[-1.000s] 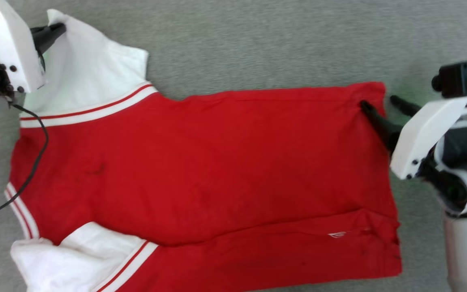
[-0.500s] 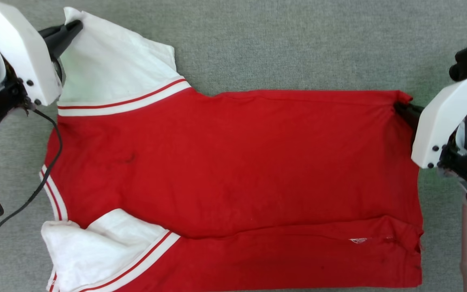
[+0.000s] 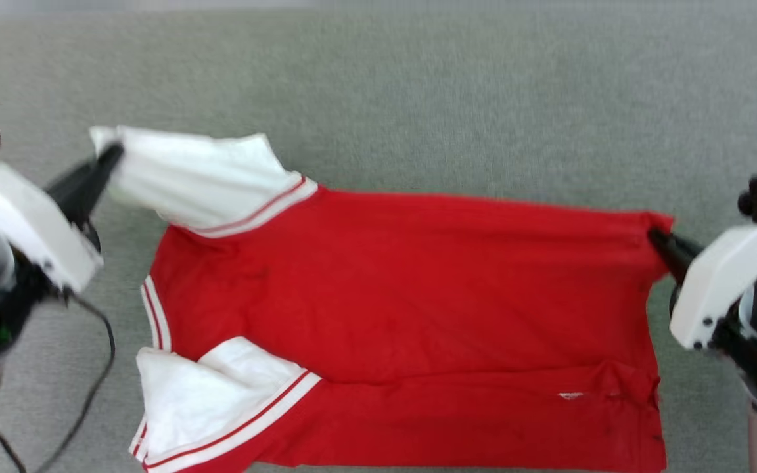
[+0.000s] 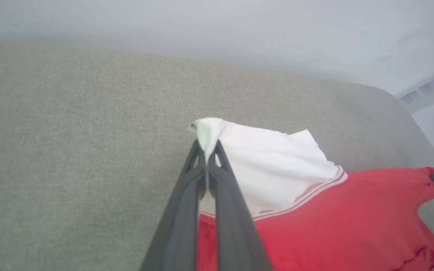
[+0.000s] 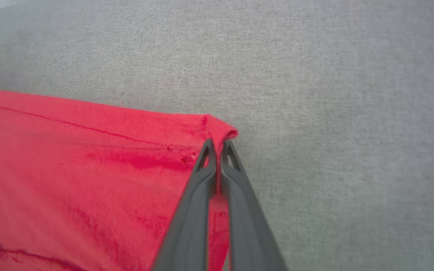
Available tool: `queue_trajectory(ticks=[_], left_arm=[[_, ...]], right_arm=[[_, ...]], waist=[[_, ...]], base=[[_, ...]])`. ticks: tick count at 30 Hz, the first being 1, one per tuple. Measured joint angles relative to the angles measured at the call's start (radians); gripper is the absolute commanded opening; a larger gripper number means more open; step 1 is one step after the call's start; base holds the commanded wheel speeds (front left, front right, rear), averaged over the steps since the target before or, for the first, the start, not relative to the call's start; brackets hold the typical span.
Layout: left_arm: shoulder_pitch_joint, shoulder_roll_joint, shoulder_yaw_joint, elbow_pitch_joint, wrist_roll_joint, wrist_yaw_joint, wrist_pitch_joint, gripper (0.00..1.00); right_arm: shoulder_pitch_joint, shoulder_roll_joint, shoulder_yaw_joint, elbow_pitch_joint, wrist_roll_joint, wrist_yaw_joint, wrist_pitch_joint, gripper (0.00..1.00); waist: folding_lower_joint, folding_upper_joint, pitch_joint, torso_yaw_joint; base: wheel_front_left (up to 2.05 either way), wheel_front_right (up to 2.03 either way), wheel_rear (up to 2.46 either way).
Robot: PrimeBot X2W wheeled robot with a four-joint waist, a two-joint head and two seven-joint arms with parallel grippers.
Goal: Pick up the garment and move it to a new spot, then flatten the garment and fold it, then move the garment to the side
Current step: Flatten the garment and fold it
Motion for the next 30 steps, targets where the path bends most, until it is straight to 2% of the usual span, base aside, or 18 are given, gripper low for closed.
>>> queue_trajectory(ticks=[6, 12, 16, 17, 18, 19, 20, 26, 30], left_arm=[[0.265, 0.000, 0.024, -0.047, -0.066, 0.028, -0.113, 0.00], [0.487, -0.051, 0.008, -0.030, -0.134, 0.050, -0.173, 0.00], [0.557, -0.096, -0.017, 0.019, -0.164, 0.052, -0.180, 0.00], [0.564, -0.107, -0.025, 0.032, -0.174, 0.049, -0.176, 0.00], [0.568, -0.121, -0.030, 0.044, -0.181, 0.046, -0.176, 0.21], [0.570, -0.133, -0.035, 0.054, -0.182, 0.042, -0.178, 0.64], [0.570, -0.143, -0.038, 0.066, -0.179, 0.039, -0.186, 1.00], [0.565, -0.166, -0.032, 0.111, -0.121, 0.025, -0.284, 1.00], [0.540, -0.159, -0.033, 0.093, -0.026, 0.053, -0.368, 1.00]], right_arm=[[0.143, 0.016, -0.034, 0.009, 0.051, 0.000, -0.046, 0.00], [0.271, 0.034, -0.051, 0.033, 0.080, 0.000, -0.089, 0.00], [0.335, 0.048, -0.058, 0.055, 0.095, 0.000, -0.119, 0.00], [0.350, 0.050, -0.058, 0.063, 0.097, 0.000, -0.127, 0.11], [0.363, 0.051, -0.057, 0.073, 0.098, 0.000, -0.137, 0.43], [0.374, 0.052, -0.052, 0.085, 0.093, 0.000, -0.145, 1.00], [0.386, 0.052, -0.046, 0.097, 0.087, 0.000, -0.153, 1.00], [0.423, 0.051, -0.001, 0.119, 0.098, 0.000, -0.248, 1.00], [0.432, 0.029, 0.015, 0.059, 0.096, 0.000, -0.295, 1.00]], waist=[[-0.0001, 0.0000, -0.098, 0.024], [-0.0001, 0.0000, -0.164, 0.043], [-0.0002, 0.0000, -0.179, 0.041], [-0.0001, 0.0000, -0.180, 0.039], [-0.0002, 0.0000, -0.180, 0.037], [-0.0002, 0.0000, -0.181, 0.033], [-0.0002, 0.0000, -0.181, 0.030], [-0.0002, 0.0000, -0.200, 0.012], [-0.0001, 0.0000, -0.227, 0.002]], base=[[0.00, 0.00, 0.00], [0.00, 0.00, 0.00], [0.00, 0.00, 0.00], [0.00, 0.00, 0.00], [0.00, 0.00, 0.00], [0.00, 0.00, 0.00], [0.00, 0.00, 0.00], [0.00, 0.00, 0.00], [0.00, 0.00, 0.00]])
